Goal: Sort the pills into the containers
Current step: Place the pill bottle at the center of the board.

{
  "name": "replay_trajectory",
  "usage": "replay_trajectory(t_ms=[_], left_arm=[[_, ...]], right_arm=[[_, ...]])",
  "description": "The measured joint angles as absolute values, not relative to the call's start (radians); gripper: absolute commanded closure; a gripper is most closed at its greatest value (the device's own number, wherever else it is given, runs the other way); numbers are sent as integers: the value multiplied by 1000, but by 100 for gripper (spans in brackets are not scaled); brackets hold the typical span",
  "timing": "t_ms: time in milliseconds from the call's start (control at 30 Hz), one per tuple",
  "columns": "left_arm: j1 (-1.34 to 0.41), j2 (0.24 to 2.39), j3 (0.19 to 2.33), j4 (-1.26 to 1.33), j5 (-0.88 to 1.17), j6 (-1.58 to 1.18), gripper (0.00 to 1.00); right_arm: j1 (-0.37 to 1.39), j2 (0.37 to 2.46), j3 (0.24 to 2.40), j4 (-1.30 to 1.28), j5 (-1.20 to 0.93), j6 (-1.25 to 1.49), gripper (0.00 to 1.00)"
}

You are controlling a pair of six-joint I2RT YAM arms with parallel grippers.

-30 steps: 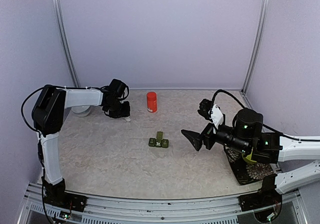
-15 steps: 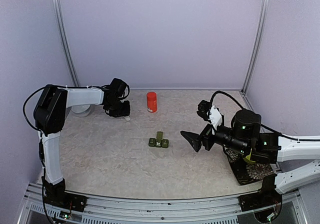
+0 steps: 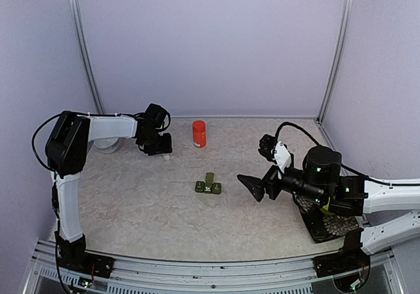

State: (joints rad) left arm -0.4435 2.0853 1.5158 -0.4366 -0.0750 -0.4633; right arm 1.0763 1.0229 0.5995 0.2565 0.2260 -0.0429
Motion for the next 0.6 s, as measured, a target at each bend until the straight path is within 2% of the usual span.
replay_trajectory(t_ms=[167, 433, 600], left_arm=[[-439, 2085, 1516, -431, -57, -465, 51], [-438, 2078, 1509, -408, -25, -471, 73], [-438, 2074, 1509, -404, -14, -467, 76]], right_arm=[[1075, 1033, 599, 259, 223, -39, 0], [1070, 1047, 599, 261, 220, -38, 0], [1070, 1058, 599, 263, 214, -36, 0]])
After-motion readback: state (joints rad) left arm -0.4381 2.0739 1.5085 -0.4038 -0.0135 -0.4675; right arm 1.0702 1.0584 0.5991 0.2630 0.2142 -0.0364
